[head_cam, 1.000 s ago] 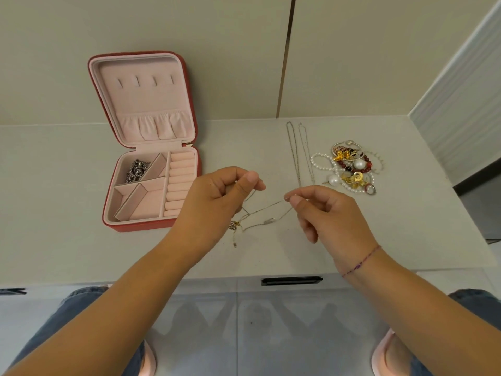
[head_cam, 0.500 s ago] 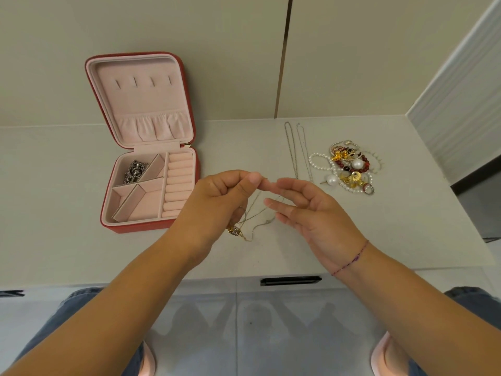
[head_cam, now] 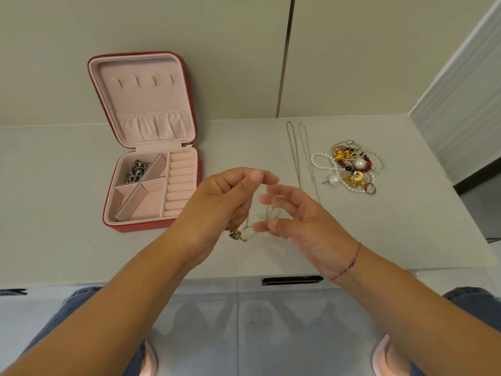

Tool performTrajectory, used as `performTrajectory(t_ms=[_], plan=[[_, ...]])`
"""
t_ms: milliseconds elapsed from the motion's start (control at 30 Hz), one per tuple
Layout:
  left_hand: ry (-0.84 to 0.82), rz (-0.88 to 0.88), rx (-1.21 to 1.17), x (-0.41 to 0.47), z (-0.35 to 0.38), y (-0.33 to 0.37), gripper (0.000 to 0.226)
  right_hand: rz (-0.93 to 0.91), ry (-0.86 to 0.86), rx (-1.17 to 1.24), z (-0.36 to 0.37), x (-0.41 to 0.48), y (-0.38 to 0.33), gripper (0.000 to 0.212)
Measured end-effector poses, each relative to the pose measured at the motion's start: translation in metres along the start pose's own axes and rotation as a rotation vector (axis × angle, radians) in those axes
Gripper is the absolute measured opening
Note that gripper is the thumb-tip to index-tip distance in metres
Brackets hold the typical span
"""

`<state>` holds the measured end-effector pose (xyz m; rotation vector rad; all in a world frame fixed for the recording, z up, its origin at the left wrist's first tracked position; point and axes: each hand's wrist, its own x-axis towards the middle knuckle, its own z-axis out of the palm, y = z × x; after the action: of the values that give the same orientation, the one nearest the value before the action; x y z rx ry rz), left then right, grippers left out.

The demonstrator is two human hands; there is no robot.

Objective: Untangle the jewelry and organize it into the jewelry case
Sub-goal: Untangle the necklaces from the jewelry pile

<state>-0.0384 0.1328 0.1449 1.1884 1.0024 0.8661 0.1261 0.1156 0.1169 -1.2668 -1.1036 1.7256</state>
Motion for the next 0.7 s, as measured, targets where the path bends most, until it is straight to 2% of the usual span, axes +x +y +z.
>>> performTrajectory(t_ms=[100, 267, 400, 500, 600, 700], plan=[[-0.009, -0.003, -0.026, 0.0, 0.0, 0.0, 0.027, -0.01, 0.01, -0.154, 0.0, 0.0, -0.001, 0.051], [-0.026, -0.015, -0.089, 0.003, 0.0, -0.001, 0.032, -0.151, 0.065, -0.658, 0.0, -0.005, 0.002, 0.049], [-0.034, -0.043, -0.138, 0.003, 0.0, -0.002, 0.035, -0.249, 0.175, -0.892, -0.001, -0.009, 0.006, 0.039], [-0.039, -0.056, -0.216, 0.004, 0.003, -0.003, 0.04, -0.289, 0.143, -0.701, 0.003, -0.01, 0.003, 0.03], [-0.059, -0.066, -0.301, 0.005, 0.004, -0.004, 0.045, -0.241, 0.046, -0.467, 0.006, -0.01, -0.001, 0.027], [-0.056, -0.08, -0.403, 0.006, 0.004, -0.005, 0.046, -0.187, 0.05, -0.261, 0.003, -0.007, -0.002, 0.024]])
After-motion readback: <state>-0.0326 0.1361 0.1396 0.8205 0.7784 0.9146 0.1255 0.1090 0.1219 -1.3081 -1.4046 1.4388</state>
